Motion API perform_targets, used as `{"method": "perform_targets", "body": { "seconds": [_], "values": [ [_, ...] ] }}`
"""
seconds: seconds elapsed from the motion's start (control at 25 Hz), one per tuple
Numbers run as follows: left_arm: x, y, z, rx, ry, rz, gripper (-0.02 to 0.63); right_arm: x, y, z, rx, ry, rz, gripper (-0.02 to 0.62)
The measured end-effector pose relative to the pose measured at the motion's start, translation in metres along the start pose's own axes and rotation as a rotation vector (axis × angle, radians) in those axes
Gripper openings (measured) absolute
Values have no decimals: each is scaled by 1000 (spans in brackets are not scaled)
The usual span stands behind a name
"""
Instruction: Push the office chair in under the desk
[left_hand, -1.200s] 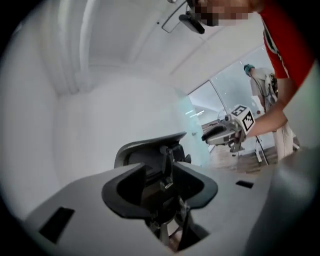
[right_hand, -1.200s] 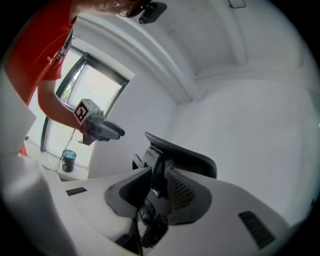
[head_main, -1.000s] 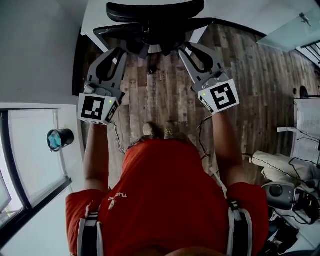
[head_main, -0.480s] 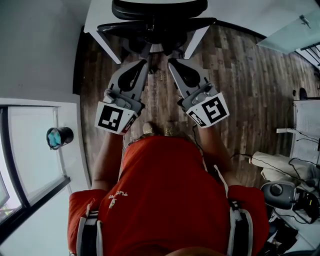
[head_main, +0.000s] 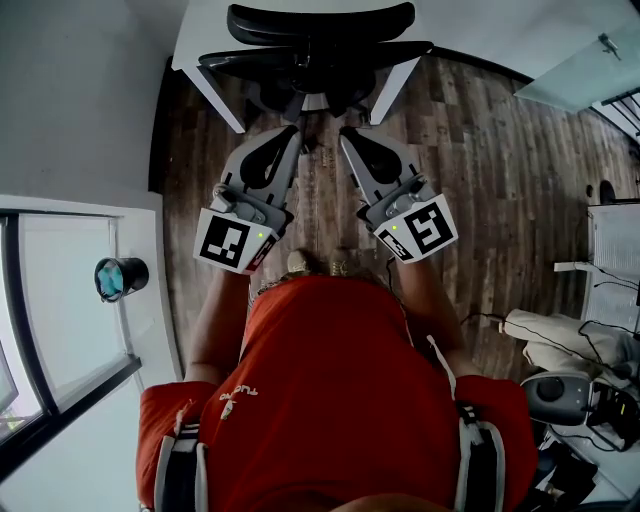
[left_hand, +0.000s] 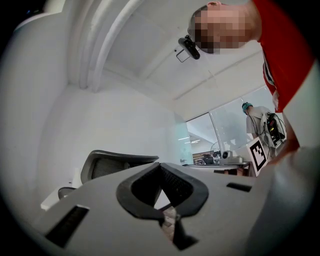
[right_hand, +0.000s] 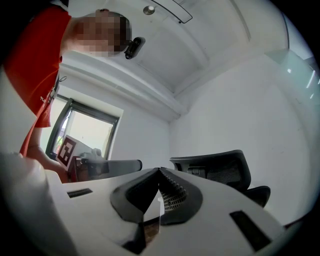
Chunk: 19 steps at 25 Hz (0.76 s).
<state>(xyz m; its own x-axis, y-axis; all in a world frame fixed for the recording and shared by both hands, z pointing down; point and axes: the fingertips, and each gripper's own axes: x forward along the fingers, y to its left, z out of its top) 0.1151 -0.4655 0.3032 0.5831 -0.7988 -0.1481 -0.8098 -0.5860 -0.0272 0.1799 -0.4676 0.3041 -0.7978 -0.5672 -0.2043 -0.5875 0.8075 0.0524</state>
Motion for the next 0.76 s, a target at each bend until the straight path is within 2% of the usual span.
{"method": "perform_targets", "body": {
  "seconds": [0.76],
  "values": [
    [-1,-5,0,14,3,-8,9,0,2,1,-4,-3,17,25]
  ]
}}
